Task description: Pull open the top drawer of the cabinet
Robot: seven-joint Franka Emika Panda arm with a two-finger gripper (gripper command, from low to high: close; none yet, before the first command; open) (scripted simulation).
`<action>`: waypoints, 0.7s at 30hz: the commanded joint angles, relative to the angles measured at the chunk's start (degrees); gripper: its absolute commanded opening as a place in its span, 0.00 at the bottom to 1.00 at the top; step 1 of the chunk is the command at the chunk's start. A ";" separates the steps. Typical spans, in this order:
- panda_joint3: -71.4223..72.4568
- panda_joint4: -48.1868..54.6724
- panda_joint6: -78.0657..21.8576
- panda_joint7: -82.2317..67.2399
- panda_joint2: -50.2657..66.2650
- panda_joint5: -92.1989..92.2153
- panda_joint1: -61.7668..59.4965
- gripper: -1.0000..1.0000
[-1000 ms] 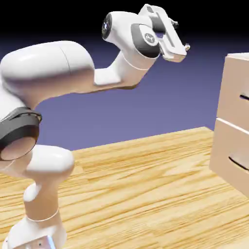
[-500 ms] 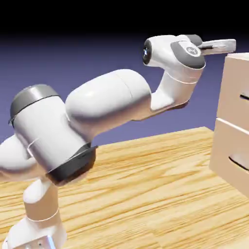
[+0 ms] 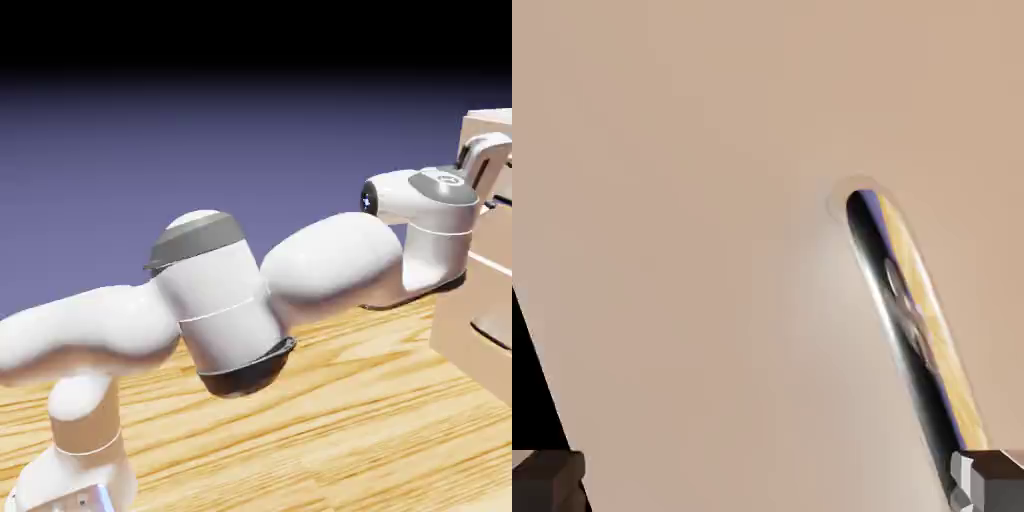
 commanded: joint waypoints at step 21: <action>-1.28 0.94 -0.59 -3.97 -1.20 -2.95 1.86 0.00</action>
